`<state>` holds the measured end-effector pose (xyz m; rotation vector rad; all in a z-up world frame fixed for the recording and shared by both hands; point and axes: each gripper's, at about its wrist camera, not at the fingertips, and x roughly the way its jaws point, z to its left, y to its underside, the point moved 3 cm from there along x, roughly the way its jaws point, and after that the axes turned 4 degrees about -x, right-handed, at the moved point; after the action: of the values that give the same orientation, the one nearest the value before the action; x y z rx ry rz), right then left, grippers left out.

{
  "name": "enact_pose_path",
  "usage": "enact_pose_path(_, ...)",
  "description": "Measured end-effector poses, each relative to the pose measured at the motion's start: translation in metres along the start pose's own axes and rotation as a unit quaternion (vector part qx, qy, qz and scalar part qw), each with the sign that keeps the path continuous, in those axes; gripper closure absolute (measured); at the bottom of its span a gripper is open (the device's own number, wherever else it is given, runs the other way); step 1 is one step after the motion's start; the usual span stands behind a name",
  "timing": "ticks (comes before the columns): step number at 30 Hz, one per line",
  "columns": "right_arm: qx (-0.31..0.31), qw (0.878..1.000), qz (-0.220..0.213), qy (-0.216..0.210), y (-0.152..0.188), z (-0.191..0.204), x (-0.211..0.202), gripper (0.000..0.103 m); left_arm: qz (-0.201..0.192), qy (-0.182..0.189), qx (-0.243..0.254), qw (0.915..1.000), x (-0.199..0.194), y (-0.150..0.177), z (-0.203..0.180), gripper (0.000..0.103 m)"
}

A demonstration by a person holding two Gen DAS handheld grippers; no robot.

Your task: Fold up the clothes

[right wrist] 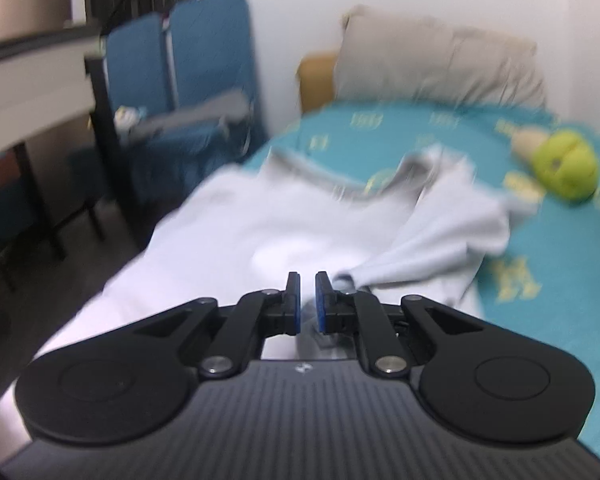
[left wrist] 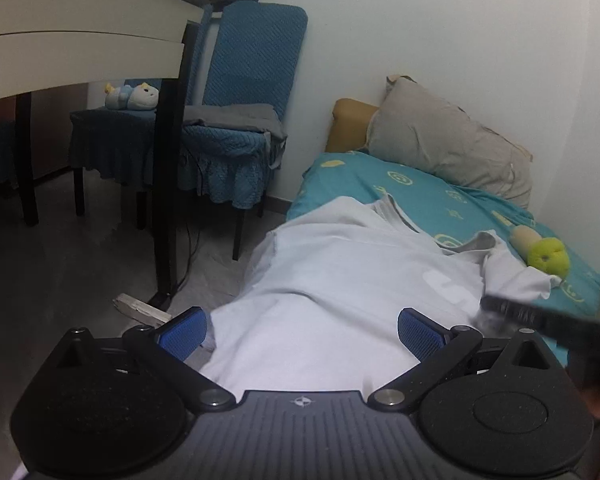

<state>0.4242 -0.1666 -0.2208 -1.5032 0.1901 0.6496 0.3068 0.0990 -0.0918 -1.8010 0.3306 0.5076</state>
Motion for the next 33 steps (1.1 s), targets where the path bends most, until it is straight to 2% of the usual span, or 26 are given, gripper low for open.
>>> enact_pose_path(1,0.008,1.000,0.015,-0.009,0.003,-0.001,0.003,0.083,-0.002,-0.002,0.002,1.0000,0.001,-0.001,0.001,0.000)
enact_pose_path(2,0.020,1.000,0.018,-0.016,0.002,-0.005,0.001,0.053,-0.003,-0.005,0.003,1.0000,0.001,-0.003,0.003,0.000)
enact_pose_path(3,0.031,0.999,0.020,-0.022,0.001,-0.009,-0.001,0.029,-0.005,-0.005,0.005,1.0000,0.002,-0.004,0.003,0.000)
enact_pose_path(4,0.038,0.999,0.007,-0.018,0.000,-0.010,-0.012,0.002,-0.007,-0.004,0.008,0.9999,0.003,-0.004,0.003,0.000)
enact_pose_path(8,0.055,0.998,-0.015,0.002,-0.014,-0.012,-0.052,0.000,0.000,0.010,0.022,0.9997,0.005,-0.001,-0.002,0.000)
enact_pose_path(14,0.082,0.995,-0.033,0.043,-0.036,-0.015,-0.140,0.000,-0.014,0.030,0.066,0.9973,-0.010,0.005,-0.019,0.000)
enact_pose_path(19,0.104,0.991,-0.042,0.078,-0.047,-0.022,-0.220,0.000,-0.017,0.069,0.117,0.9906,-0.032,0.018,-0.036,0.003)
enact_pose_path(25,0.165,0.976,-0.096,0.106,-0.023,-0.043,-0.296,0.000,-0.020,0.081,0.199,0.9765,-0.051,0.042,-0.065,0.006)
enact_pose_path(28,0.184,0.971,-0.104,0.114,-0.016,-0.056,-0.302,0.000,-0.019,0.090,0.232,0.9684,-0.054,0.053,-0.081,0.009)
enact_pose_path(33,0.188,0.966,-0.119,0.131,-0.015,-0.078,-0.299,0.000,-0.025,0.093,0.309,0.9462,-0.032,0.062,-0.129,0.019)
